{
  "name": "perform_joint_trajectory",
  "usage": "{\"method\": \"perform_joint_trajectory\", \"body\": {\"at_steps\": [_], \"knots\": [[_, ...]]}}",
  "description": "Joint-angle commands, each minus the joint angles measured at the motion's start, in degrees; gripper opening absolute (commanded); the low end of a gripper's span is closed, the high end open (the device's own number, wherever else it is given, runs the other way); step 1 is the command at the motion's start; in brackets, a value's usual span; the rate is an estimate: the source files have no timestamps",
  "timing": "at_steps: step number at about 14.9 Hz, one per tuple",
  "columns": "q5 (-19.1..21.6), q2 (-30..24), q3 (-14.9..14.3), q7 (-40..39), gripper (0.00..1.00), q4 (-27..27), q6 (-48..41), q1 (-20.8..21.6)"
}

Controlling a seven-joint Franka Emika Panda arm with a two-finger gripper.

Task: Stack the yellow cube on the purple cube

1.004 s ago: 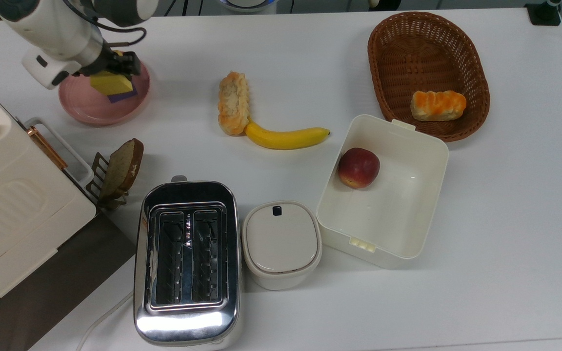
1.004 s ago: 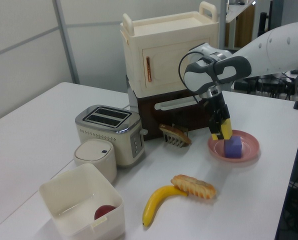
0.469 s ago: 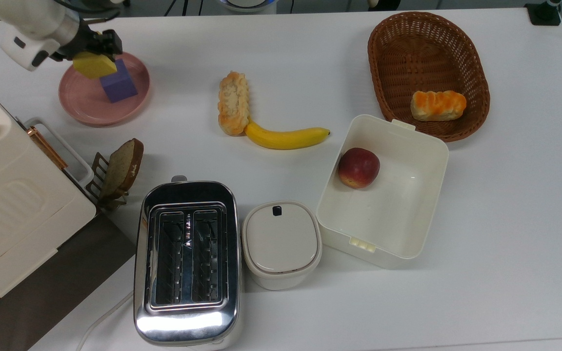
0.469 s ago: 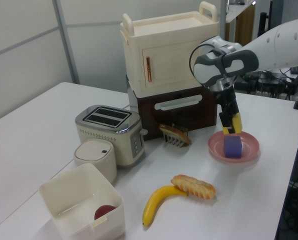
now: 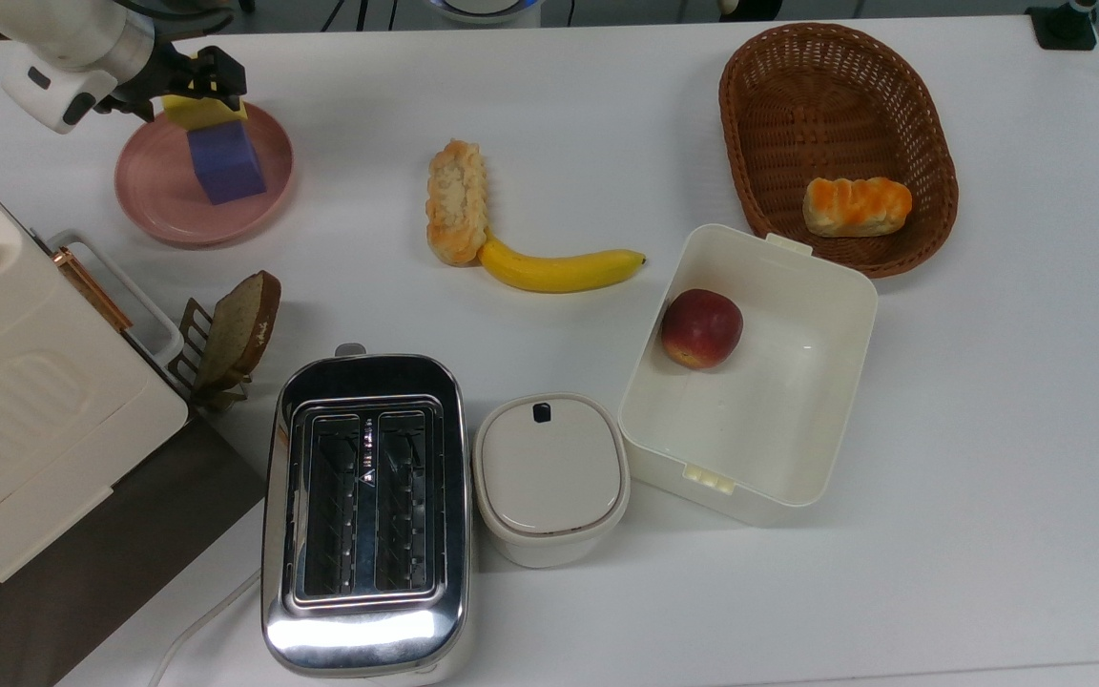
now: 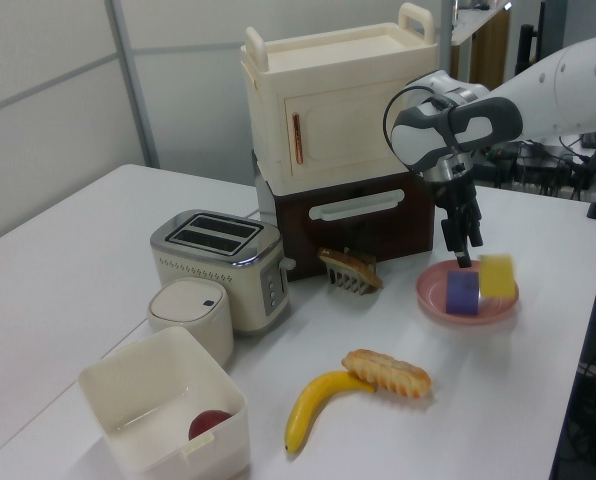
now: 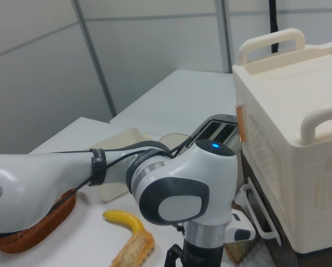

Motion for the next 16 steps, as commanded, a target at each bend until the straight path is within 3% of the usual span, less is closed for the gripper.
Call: {"method": "perform_joint_trajectory", "body": {"at_steps": [1,11,12,14,16], "knots": [[0.4,-2.0,-0.8,-1.1,1.00,-1.7,-0.4,1.0],[0.4,-3.5,-0.8,-1.4,1.00,-1.2,-1.2,1.0],[0.3,-3.5,-0.8,-3.3,1.00,-1.2,-1.2,0.9],[0.3,-3.5,-4.0,-13.1,1.00,-1.7,-0.9,0.9],[0.3,-3.6,-6.0,-26.0,1.00,-1.9,-0.6,0.9]]}}
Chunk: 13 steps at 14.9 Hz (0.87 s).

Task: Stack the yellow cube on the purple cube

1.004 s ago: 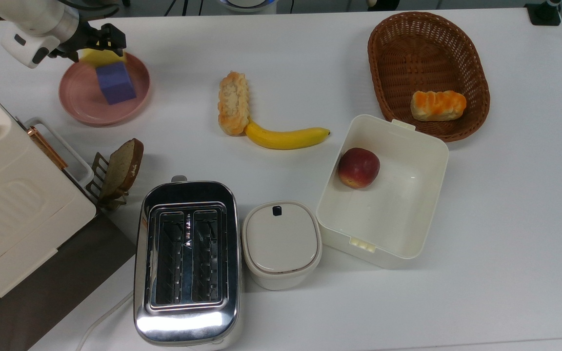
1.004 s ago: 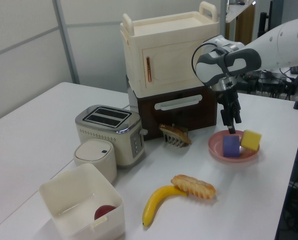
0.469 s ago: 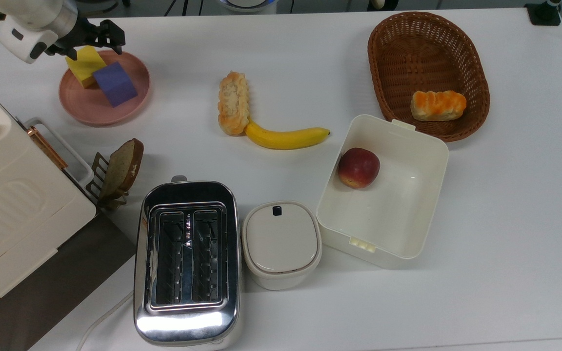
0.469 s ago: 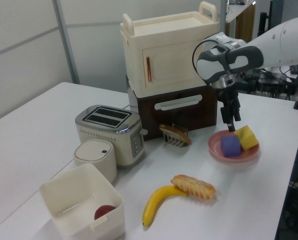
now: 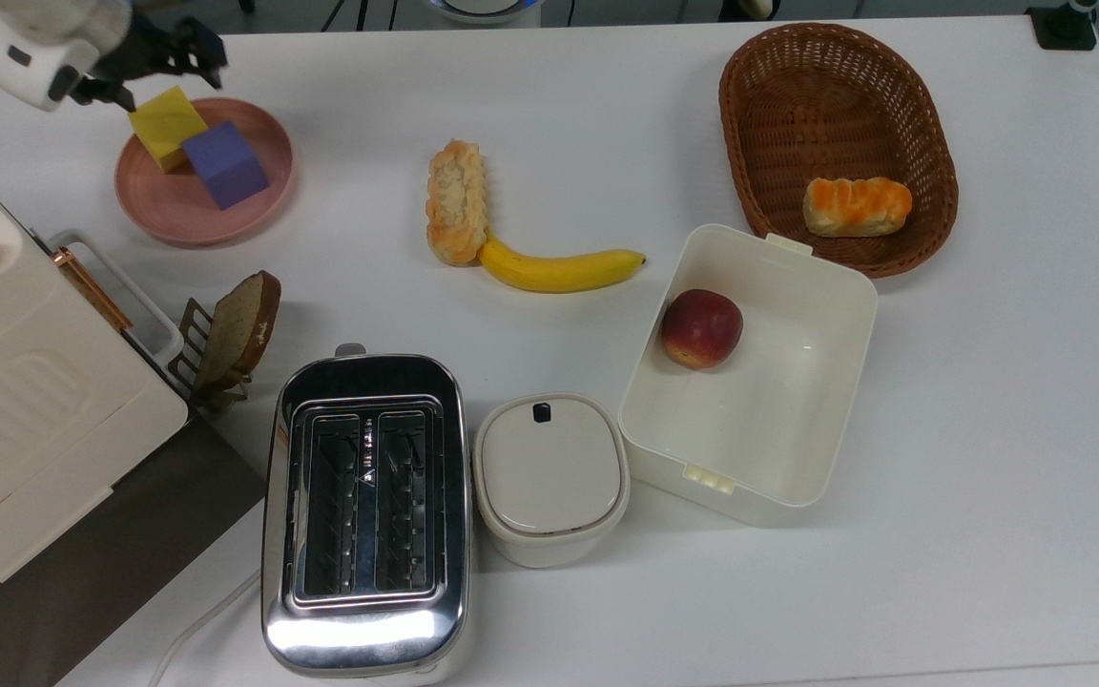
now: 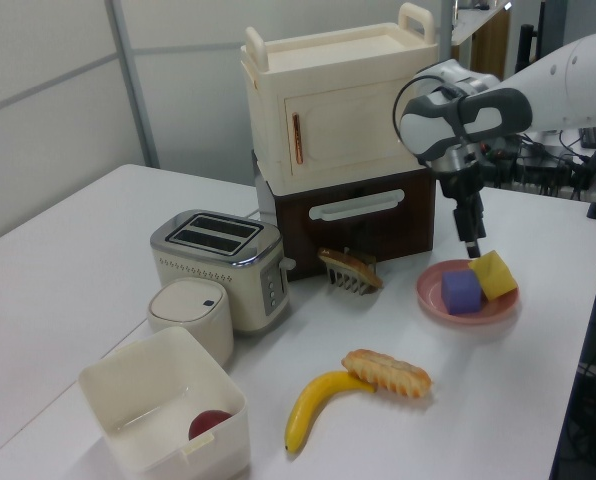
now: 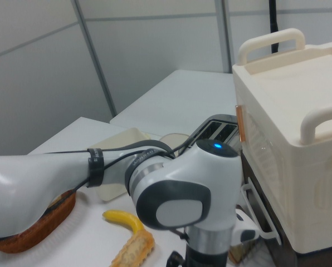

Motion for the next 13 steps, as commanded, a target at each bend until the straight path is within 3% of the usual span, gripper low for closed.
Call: {"method": "perform_joint_trajectory", "body": {"at_steps": [1,5,13], "knots": [[0.2,-2.1,-3.9,-18.8,1.00,-3.1,0.1,0.9],[-4.2,-2.1,-3.9,-20.2,1.00,-7.8,6.8,1.7],[-8.8,-2.0,-3.9,-24.2,1.00,-15.1,20.9,1.7]]}}
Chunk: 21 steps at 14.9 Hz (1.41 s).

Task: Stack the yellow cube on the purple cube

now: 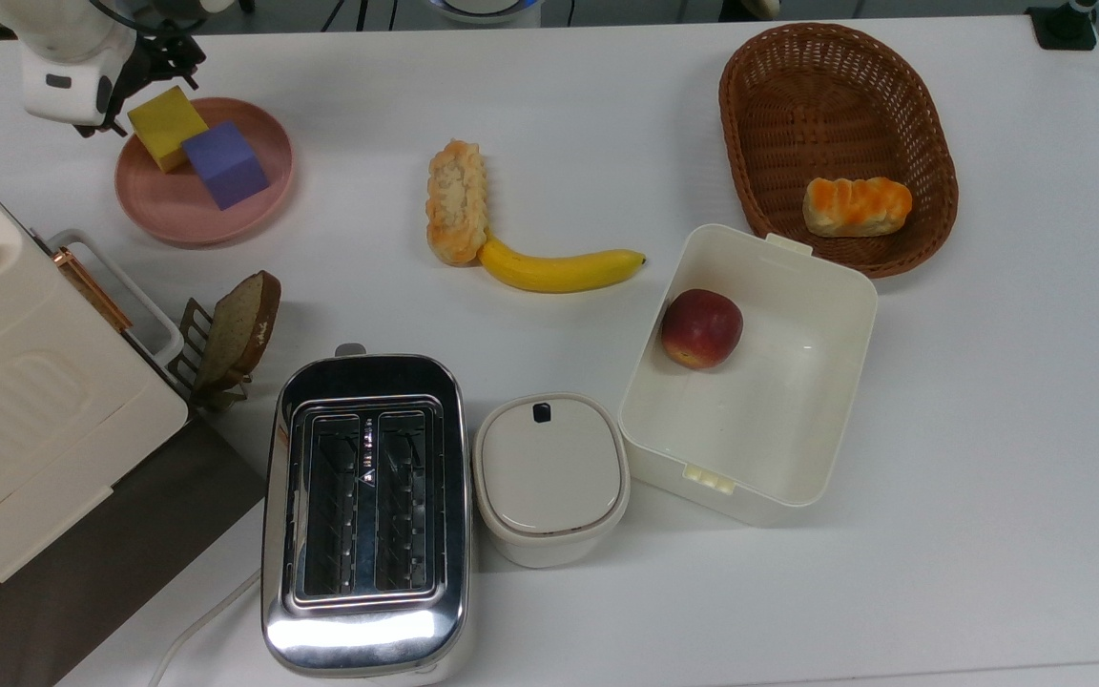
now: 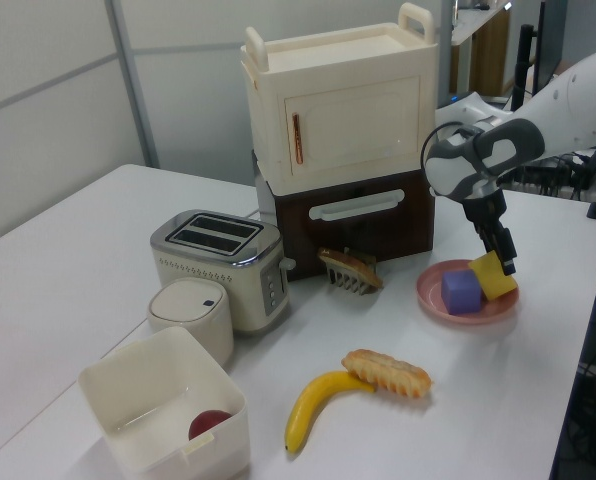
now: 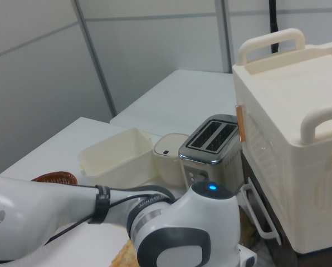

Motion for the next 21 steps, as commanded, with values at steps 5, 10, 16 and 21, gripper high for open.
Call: {"method": "perform_joint_trajectory", "body": {"at_steps": [5,10,16,21], "knots": [[-2.9,-2.3,-0.6,-1.9,0.17,-5.2,7.1,0.5],[-2.9,-10.8,-2.1,-5.3,0.00,-4.7,0.3,0.4],[3.7,-14.9,-2.2,-1.2,0.00,-3.9,-2.8,1.1],[8.8,-13.3,-1.9,4.2,0.01,-4.2,0.6,3.3]]}}
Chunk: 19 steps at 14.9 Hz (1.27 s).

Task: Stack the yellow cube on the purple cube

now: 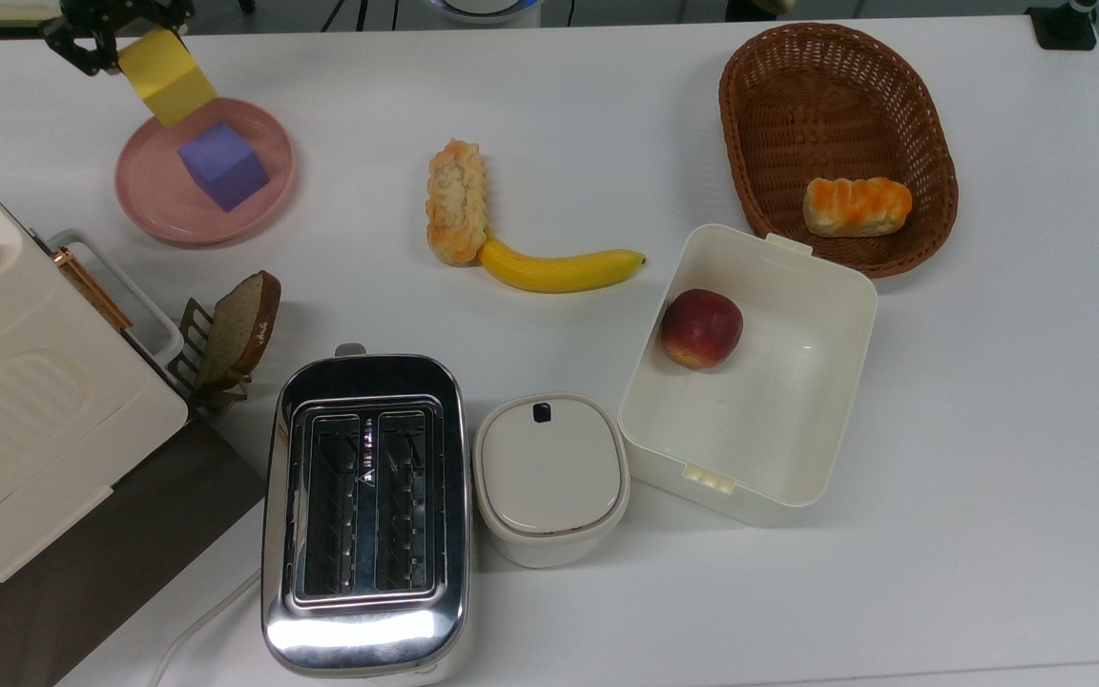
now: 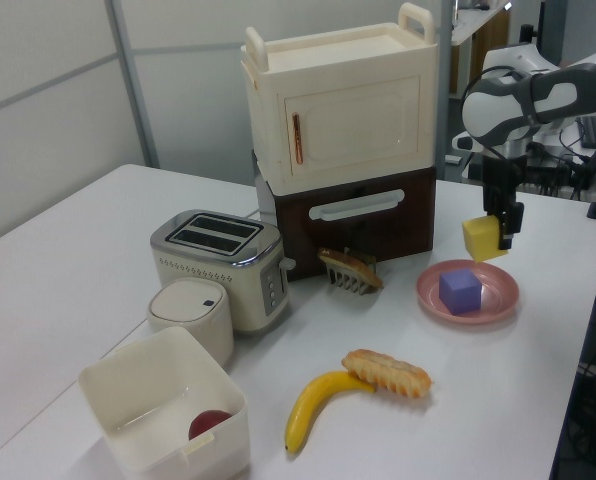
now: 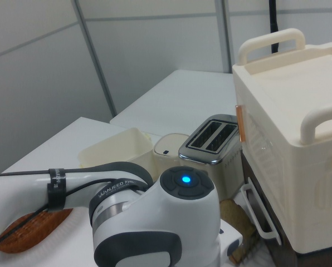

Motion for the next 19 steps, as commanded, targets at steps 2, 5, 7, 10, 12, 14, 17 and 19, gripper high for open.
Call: {"method": "perform_joint_trajectory", "body": {"at_steps": [2,5,7,10,12,14,17,19], "knots": [[1.1,2.9,0.1,7.3,0.01,-1.0,5.4,3.9],[1.1,3.9,0.2,7.8,0.03,-1.0,6.0,4.2],[1.0,4.9,0.2,7.8,0.16,-1.0,6.2,5.2],[1.0,6.3,0.2,8.0,0.76,-1.0,6.2,5.4],[1.0,6.2,0.2,8.1,1.00,-1.0,6.2,5.5],[0.7,6.2,0.2,9.3,1.00,-1.0,6.2,5.5],[0.3,5.8,0.2,9.3,1.00,-0.8,5.8,5.8],[0.4,5.2,0.3,9.7,1.00,0.0,5.2,5.9]]}}
